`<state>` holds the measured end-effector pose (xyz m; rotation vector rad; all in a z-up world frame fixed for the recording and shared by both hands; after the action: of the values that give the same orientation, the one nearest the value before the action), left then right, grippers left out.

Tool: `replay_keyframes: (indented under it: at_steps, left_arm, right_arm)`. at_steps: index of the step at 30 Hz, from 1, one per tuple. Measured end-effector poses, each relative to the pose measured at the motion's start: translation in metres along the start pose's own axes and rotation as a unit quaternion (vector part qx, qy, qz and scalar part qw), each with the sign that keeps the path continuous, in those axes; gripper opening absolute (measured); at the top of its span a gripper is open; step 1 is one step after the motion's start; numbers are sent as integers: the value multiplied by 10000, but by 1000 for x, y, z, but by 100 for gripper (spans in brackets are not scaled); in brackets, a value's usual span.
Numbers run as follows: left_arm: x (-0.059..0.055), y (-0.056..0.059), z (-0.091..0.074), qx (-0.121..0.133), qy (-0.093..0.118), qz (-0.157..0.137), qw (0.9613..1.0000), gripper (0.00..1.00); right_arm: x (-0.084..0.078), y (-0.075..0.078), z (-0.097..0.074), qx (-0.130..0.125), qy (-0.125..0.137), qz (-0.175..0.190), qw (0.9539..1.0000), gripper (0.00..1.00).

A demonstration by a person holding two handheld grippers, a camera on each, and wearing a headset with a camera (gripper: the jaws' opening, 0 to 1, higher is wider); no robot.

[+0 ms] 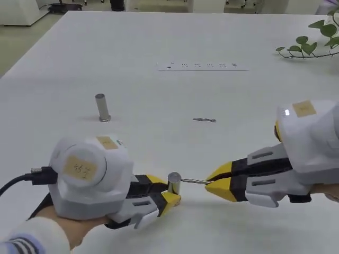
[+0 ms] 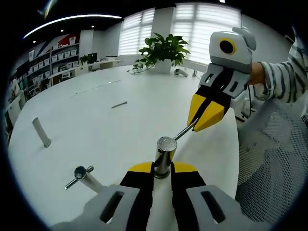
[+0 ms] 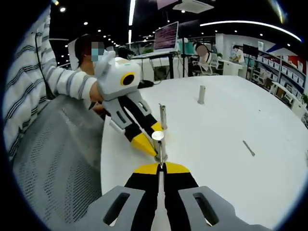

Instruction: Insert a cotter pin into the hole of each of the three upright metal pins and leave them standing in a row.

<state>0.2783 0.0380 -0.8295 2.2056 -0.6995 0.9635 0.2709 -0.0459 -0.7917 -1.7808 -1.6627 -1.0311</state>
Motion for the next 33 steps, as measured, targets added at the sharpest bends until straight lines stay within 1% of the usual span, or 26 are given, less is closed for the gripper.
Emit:
replay_keyframes:
  at_steps: [7, 12, 14, 20, 23, 25, 29, 31, 32, 33]
  left_arm:
    - [0, 1, 1, -13, 2, -5, 10000, 11]
    - [0, 1, 1, -3, 4, 22, 10000, 11]
    - [1, 1, 1, 4, 5, 20, 10000, 11]
    - [0, 0, 1, 26, 3, 26, 10000, 11]
    - [0, 1, 1, 18, 3, 52, 10000, 11]
    - [0, 1, 1, 26, -2, 60, 10000, 11]
    - [0, 1, 1, 30, -8, 63, 10000, 11]
    - [0, 1, 1, 30, -7, 56, 10000, 11]
    - [0, 2, 1, 30, -8, 60, 10000, 11]
    - [0, 1, 1, 32, -8, 66, 10000, 11]
  right_arm:
    - [0, 0, -1, 2, 4, -204, 9998, 3]
    - [1, 0, -2, 27, 64, -354, 9994, 3]
    - [1, 1, -2, 7, 26, -422, 9991, 3]
    - [-1, 3, 1, -14, 49, -399, 9992, 3]
    - [1, 2, 3, -24, 151, -346, 9993, 3]
    - [0, 2, 5, -44, 39, -488, 9988, 3]
    - [-1, 2, 9, -38, 46, -474, 9989, 3]
    - [-2, 2, 13, -36, 6, -490, 9988, 3]
    - [-2, 3, 15, -38, -41, -575, 9983, 4]
    - [-2, 3, 15, -37, -52, -580, 9983, 4]
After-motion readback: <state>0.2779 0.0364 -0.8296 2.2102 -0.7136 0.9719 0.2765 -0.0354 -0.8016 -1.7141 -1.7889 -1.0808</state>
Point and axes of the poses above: the centre of the closed fingertips' face, and the gripper's own axes: z roughly forward along the fingers, y roughly to its right, x roughly out of its top, the point moved 3 cm from there along -z, roughly backward along the fingers, and after that the axes turned 14 degrees about -z, right-handed, at the moved point
